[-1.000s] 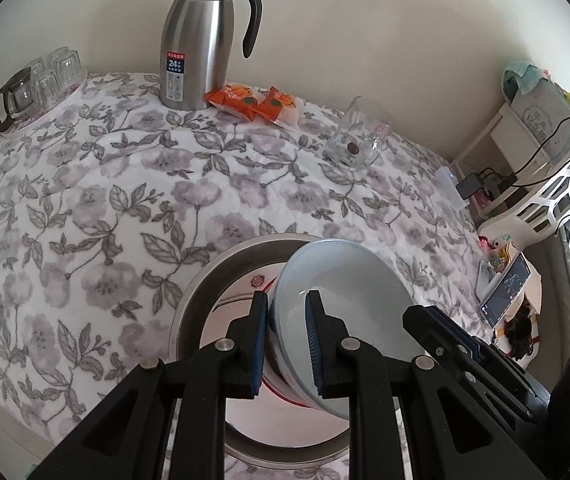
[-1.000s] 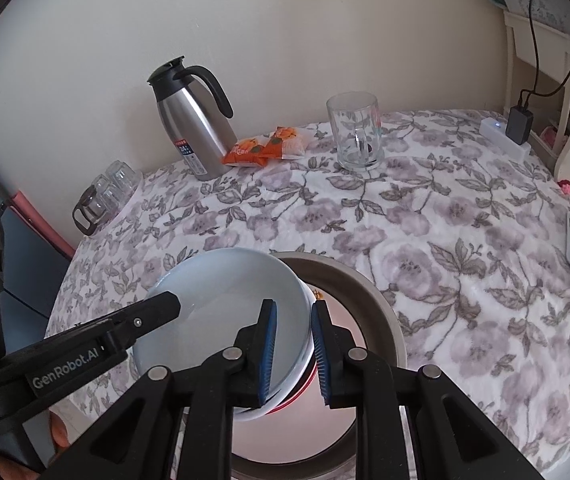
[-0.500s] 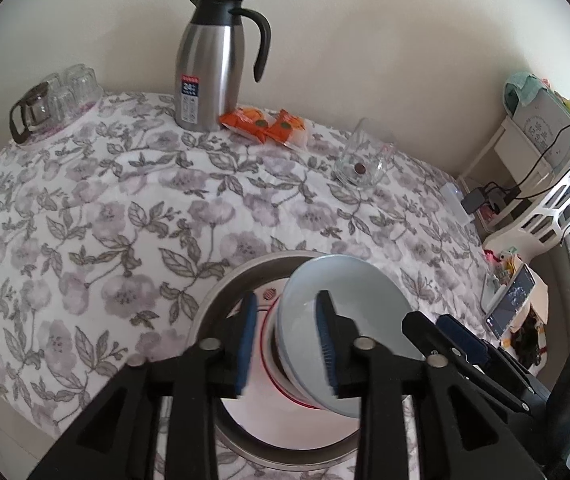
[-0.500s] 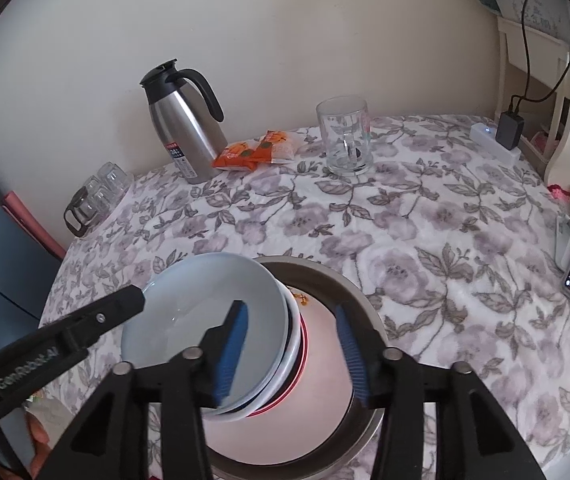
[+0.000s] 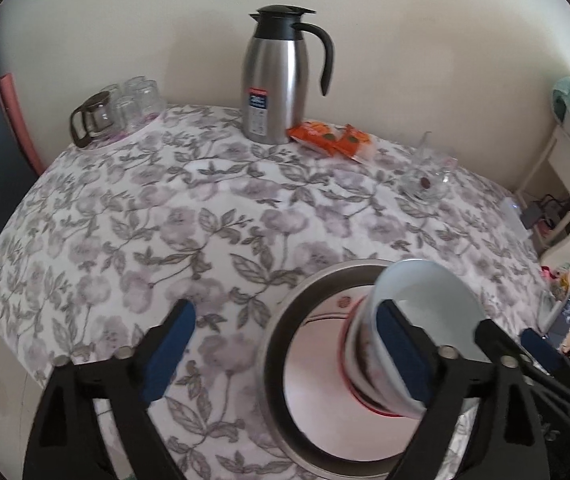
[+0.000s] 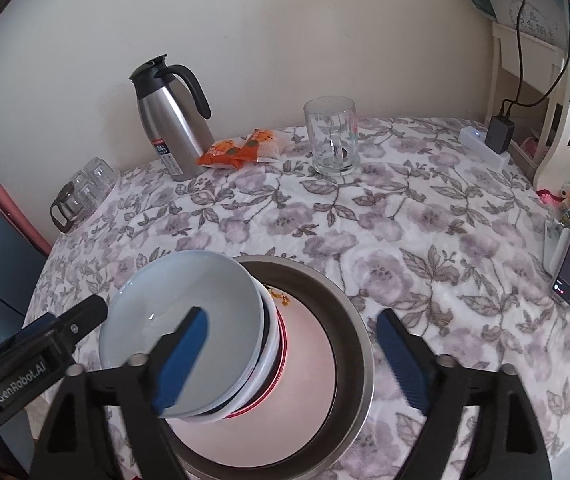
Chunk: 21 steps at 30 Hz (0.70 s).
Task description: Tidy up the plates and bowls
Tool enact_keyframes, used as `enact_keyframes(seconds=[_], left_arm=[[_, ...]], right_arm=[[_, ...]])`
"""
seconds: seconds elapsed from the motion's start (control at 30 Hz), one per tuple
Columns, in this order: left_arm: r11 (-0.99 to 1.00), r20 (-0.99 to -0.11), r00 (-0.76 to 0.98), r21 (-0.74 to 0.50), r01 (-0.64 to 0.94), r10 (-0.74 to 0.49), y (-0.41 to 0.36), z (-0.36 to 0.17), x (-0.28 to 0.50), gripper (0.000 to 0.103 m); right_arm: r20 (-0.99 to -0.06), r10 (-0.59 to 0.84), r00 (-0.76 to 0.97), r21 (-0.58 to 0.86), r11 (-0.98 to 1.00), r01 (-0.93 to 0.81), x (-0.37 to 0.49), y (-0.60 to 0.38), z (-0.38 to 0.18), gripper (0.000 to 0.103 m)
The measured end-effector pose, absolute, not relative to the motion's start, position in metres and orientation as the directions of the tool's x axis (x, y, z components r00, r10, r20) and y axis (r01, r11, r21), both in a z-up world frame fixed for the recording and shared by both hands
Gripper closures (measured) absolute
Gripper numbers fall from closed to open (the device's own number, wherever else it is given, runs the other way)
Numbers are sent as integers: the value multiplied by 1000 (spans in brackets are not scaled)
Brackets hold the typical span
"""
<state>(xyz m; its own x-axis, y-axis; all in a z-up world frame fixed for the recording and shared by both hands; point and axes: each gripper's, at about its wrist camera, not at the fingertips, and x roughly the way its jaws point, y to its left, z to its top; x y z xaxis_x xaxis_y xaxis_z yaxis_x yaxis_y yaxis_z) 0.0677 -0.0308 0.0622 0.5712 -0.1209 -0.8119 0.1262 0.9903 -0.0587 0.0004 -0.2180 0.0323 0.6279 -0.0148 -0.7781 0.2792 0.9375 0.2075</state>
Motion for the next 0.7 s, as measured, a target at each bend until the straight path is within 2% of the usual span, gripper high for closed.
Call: enact_keyframes(seconds=[0.07,0.7], left_arm=[[992,-804,584,-52,117,-111,-28,63,66,10],[993,-802,592,-5,116,-73,-21,54,39,9]], right_arm=[[-774,-17,633,204,940,275,0,-217,33,0],[-758,-61,649,132,961,244,-21,-206,40,0]])
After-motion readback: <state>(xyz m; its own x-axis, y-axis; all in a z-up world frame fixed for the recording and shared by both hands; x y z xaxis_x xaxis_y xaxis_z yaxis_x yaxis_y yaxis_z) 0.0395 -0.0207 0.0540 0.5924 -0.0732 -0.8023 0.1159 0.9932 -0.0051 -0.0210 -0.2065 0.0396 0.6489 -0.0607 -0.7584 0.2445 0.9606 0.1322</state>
